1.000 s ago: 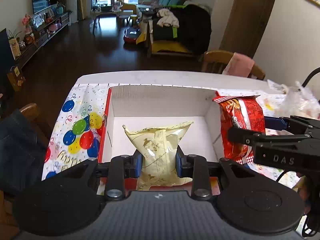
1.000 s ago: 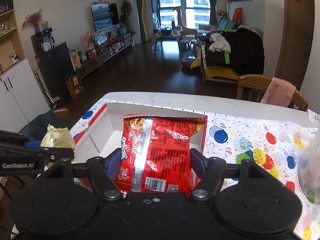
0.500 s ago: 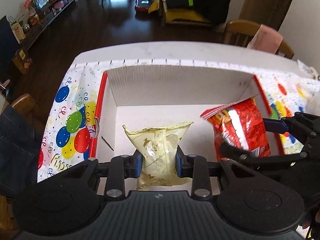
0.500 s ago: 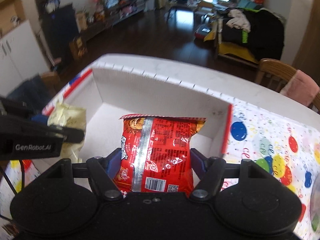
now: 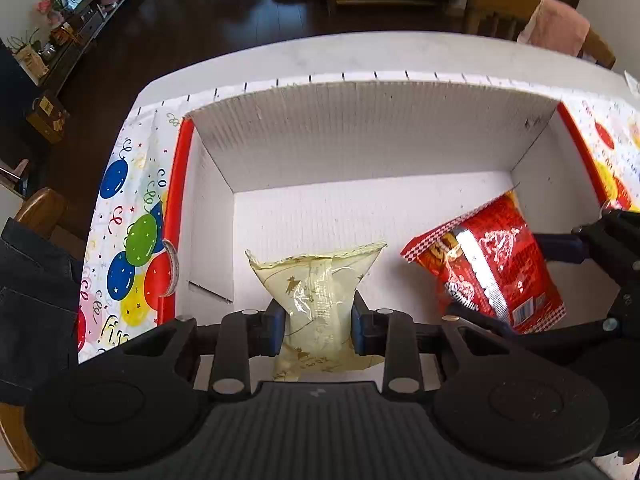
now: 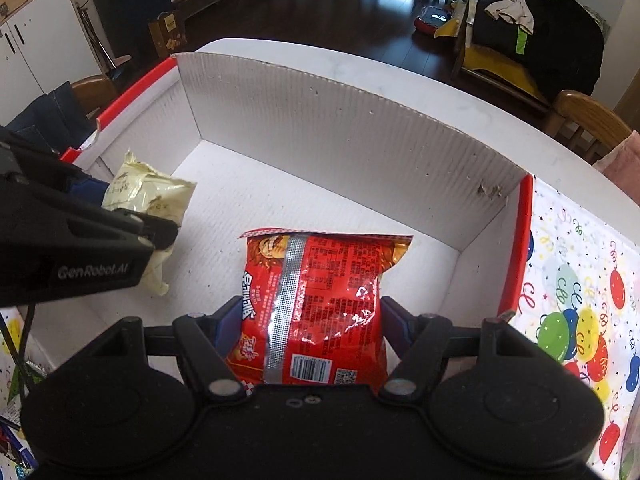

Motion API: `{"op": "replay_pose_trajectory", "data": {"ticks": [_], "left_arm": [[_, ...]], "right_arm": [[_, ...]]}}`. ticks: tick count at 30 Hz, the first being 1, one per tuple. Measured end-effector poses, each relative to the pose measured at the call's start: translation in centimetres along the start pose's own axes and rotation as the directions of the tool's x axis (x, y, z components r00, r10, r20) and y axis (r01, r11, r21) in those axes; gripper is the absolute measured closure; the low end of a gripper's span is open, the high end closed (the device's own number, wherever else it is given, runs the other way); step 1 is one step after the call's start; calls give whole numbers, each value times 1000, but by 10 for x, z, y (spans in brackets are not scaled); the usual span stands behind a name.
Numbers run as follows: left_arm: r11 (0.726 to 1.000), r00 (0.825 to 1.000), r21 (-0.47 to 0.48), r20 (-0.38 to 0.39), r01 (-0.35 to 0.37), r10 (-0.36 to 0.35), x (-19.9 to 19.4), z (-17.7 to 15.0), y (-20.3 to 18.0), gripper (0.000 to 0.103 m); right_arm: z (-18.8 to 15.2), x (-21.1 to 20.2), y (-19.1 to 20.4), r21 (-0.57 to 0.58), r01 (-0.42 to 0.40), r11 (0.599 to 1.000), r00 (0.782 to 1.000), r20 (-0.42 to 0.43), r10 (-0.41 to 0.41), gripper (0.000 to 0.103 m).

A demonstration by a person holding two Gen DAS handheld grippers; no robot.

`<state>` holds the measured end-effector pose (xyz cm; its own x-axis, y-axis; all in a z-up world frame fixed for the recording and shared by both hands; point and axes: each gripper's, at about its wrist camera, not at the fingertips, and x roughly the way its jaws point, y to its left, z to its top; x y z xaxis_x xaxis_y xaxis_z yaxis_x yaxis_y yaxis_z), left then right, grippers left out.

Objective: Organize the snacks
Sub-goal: 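Carry both bags into the red box and open both tools, then withdraw both tools from the box back over the snack pile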

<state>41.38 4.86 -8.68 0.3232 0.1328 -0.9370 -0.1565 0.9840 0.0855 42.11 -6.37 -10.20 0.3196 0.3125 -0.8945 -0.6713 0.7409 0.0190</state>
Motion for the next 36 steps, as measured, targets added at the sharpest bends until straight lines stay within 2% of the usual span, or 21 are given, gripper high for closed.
{"op": "replay_pose_trajectory", "data": {"ticks": [3, 11, 12, 14, 15, 20, 27, 36], "left_arm": [[999, 999, 29, -4, -33, 33, 2, 0, -4, 73], [998, 999, 30, -5, -49, 49, 2, -2, -3, 71], [998, 999, 27, -2, -50, 50, 1, -2, -3, 69], [999, 999, 14, 11, -44, 43, -2, -2, -2, 49], [999, 999, 4, 22, -41, 40, -4, -2, -1, 47], [999, 998, -24, 63, -22, 23, -19, -8, 0, 47], [999, 987, -38, 161, 11, -4, -56, -23, 3, 47], [999, 961, -11, 273, 49, -44, -106, -54, 12, 47]], "right_arm": [[2, 1, 2, -14, 13, 1000, 1000, -9, -13, 32], [5, 4, 3, -26, 17, 1000, 1000, -14, -18, 32], [4, 4, 2, -23, 12, 1000, 1000, -12, -12, 31], [4, 1, -1, -14, -1, 1000, 1000, -8, 1, 31], [3, 0, -2, -10, -10, 1000, 1000, -4, 10, 29], [0, -18, -9, 6, -45, 999, 998, 38, 45, 25], [-7, -57, -10, 40, -76, 996, 989, 129, 71, 21], [-26, -111, 5, 92, -51, 994, 974, 225, 29, 18]]}}
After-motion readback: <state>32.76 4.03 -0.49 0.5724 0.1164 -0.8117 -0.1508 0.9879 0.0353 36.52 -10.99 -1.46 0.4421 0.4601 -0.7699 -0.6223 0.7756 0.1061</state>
